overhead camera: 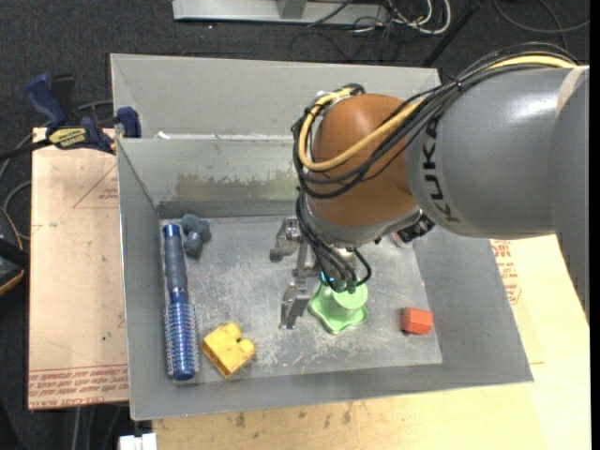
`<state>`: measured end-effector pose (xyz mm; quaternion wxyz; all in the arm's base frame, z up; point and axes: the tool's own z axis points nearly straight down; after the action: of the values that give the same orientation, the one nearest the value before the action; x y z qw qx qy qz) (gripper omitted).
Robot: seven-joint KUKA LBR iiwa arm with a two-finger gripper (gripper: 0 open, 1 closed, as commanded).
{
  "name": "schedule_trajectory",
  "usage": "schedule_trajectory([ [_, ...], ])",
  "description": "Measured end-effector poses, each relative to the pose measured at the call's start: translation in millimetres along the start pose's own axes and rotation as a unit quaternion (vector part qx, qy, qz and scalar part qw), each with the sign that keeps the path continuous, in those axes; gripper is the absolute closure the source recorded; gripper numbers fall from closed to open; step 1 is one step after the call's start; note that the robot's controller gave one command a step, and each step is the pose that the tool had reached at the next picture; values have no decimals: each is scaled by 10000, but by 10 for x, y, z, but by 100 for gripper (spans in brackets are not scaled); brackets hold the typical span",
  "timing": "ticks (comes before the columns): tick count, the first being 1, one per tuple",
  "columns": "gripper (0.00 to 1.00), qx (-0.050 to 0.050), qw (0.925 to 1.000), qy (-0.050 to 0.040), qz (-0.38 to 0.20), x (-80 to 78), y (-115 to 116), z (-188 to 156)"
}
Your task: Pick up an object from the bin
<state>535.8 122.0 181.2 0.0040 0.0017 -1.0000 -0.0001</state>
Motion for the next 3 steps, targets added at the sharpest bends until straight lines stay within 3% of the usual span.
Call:
schedule_trajectory([
  [1,0,11,9923,-8,-1236,483,-973,756],
  [2,0,2,9793,-179,-2016,-83,-1315,1003],
  [3,0,31,9378,-69,-3471,-271,-1897,827],
])
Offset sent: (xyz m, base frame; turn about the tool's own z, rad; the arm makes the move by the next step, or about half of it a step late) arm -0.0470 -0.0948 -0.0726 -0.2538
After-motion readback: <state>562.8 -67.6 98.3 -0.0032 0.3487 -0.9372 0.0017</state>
